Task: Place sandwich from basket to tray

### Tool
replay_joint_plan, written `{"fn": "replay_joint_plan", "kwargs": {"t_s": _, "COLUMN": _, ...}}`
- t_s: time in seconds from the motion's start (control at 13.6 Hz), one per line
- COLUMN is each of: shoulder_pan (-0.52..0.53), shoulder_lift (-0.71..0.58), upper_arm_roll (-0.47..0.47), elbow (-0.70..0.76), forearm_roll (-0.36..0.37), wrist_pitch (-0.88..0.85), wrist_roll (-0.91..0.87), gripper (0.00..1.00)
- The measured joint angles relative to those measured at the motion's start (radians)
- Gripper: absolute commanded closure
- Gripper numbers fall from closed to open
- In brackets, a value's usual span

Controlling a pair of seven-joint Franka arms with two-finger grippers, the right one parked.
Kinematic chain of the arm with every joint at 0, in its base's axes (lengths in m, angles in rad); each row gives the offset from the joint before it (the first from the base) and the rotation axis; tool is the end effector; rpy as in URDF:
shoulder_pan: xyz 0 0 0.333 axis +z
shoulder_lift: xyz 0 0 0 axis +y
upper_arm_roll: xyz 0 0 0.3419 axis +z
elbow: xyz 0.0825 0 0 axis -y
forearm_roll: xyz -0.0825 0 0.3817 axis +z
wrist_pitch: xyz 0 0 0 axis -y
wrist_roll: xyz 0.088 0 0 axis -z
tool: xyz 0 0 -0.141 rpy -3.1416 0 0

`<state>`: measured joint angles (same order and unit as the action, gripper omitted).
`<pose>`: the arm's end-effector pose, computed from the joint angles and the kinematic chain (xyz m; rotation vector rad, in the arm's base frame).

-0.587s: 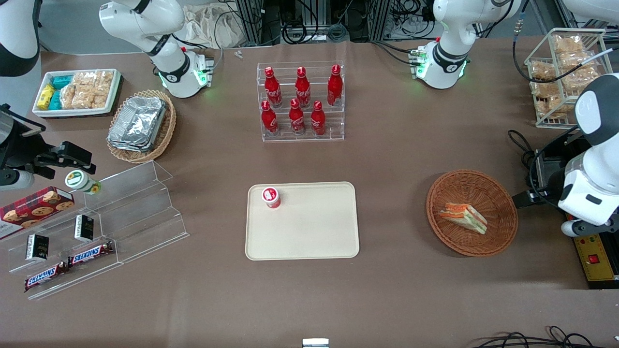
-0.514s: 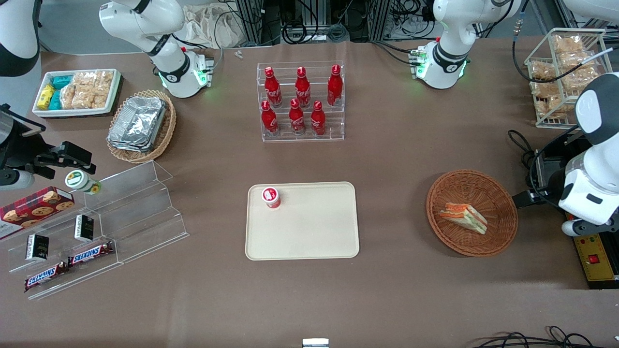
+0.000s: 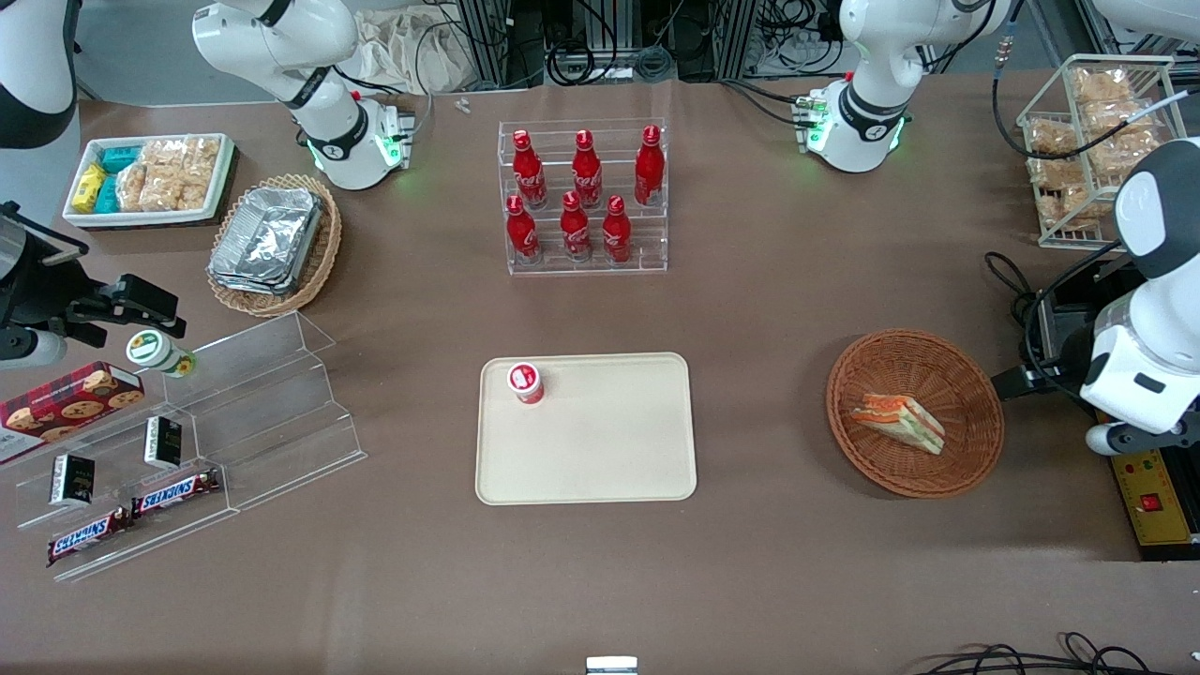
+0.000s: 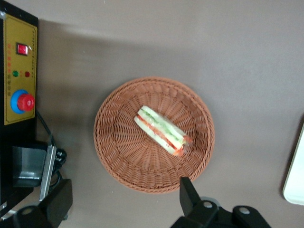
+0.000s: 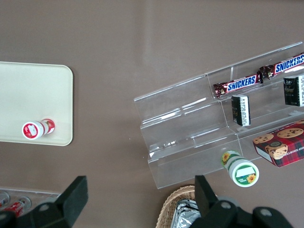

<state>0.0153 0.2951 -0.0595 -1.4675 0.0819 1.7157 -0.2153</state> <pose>0.6501 -0.0138 0.4999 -3.0624 -0.2448 0.0580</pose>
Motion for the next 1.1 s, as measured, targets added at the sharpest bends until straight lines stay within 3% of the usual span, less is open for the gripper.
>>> {"fn": "replay_joint_plan", "kwargs": {"t_s": 0.37, "shoulder_pan": -0.002, "shoulder_lift": 0.005, "upper_arm_roll": 0.0, "elbow": -0.08, "forearm_roll": -0.024, "wrist_pitch": 0.003, "wrist_roll": -0.014, "gripper": 0.0}}
{"fn": "replay_joint_plan", "kwargs": {"t_s": 0.81, "shoulder_pan": -0.002, "shoulder_lift": 0.012, "upper_arm_roll": 0.0, "elbow": -0.222, "forearm_roll": -0.077, "wrist_pitch": 0.171, "wrist_roll": -0.099, "gripper": 0.0}}
{"fn": "replay_joint_plan", "kwargs": {"t_s": 1.1, "shoulder_pan": -0.002, "shoulder_lift": 0.028, "upper_arm_roll": 0.0, "elbow": -0.299, "forearm_roll": -0.088, "wrist_pitch": 0.289, "wrist_roll": -0.257, "gripper": 0.01}}
